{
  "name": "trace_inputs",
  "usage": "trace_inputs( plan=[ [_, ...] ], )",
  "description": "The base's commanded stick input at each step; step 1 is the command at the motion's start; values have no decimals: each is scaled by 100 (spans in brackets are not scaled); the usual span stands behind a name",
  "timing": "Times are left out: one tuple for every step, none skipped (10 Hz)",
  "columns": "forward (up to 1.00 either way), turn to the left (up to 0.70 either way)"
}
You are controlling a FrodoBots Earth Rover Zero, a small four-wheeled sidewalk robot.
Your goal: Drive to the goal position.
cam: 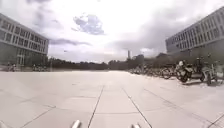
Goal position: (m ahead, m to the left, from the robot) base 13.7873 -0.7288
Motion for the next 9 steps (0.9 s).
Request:
trace_inputs(
  plan=[
    [100, 0],
    [100, 0],
    [100, 0],
    [100, 0],
    [100, 0],
    [100, 0],
    [100, 0],
    [100, 0],
    [100, 0]
  ],
)
